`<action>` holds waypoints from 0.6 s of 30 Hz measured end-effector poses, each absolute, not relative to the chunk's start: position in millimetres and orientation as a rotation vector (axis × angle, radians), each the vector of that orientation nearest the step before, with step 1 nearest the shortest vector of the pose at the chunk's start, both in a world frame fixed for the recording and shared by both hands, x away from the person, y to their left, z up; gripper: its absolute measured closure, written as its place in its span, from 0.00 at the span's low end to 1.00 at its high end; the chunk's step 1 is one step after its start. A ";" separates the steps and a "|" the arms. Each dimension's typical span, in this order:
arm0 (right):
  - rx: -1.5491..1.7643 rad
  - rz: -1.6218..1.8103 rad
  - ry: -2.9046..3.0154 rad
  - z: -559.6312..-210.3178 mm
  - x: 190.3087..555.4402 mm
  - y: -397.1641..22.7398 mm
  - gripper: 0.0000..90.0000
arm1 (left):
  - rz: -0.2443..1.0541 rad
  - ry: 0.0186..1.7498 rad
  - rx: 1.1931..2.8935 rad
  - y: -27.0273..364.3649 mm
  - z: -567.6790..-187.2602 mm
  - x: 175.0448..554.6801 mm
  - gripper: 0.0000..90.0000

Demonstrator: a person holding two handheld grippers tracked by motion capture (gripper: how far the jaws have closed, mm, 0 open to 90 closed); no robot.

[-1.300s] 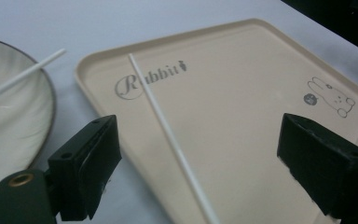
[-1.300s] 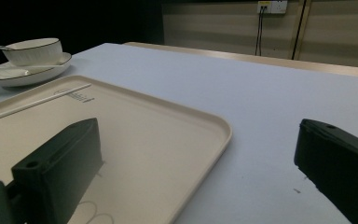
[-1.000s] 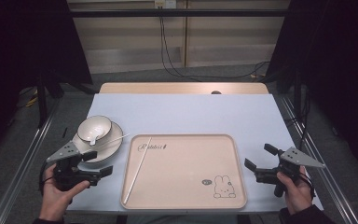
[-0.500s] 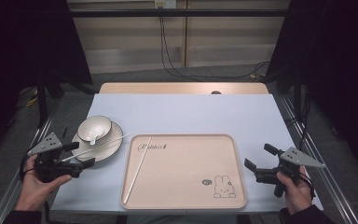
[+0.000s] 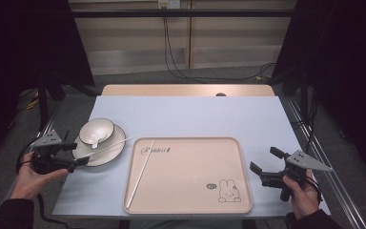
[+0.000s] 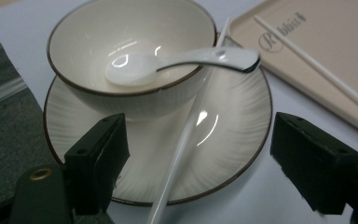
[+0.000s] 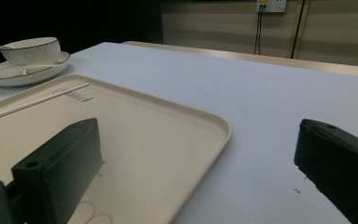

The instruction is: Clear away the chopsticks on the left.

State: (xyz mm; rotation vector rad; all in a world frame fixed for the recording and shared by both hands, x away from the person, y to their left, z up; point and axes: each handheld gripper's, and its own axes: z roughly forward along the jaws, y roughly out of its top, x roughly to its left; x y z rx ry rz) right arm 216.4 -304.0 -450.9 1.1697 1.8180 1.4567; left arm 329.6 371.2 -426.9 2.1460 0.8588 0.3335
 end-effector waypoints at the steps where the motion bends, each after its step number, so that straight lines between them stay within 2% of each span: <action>1: 1.168 1.456 1.820 -450.9 216.4 -303.9 0.01 | 0.352 0.874 2.165 372.6 -431.2 334.3 0.22; 5: 1.171 1.455 1.816 -451.0 216.5 -303.7 0.01 | 0.321 0.867 2.197 371.9 -437.3 340.8 0.22; 8: 1.171 1.448 1.824 -451.0 216.5 -304.0 0.01 | 0.317 0.830 2.224 368.9 -438.4 342.7 0.27; 11: 1.170 1.453 1.818 -451.1 216.7 -303.6 0.01 | 0.312 0.812 2.282 364.5 -440.8 348.0 0.41; 18: 1.169 1.453 1.822 -451.0 216.6 -303.8 0.01 | 0.289 0.799 2.343 356.1 -445.3 351.9 0.61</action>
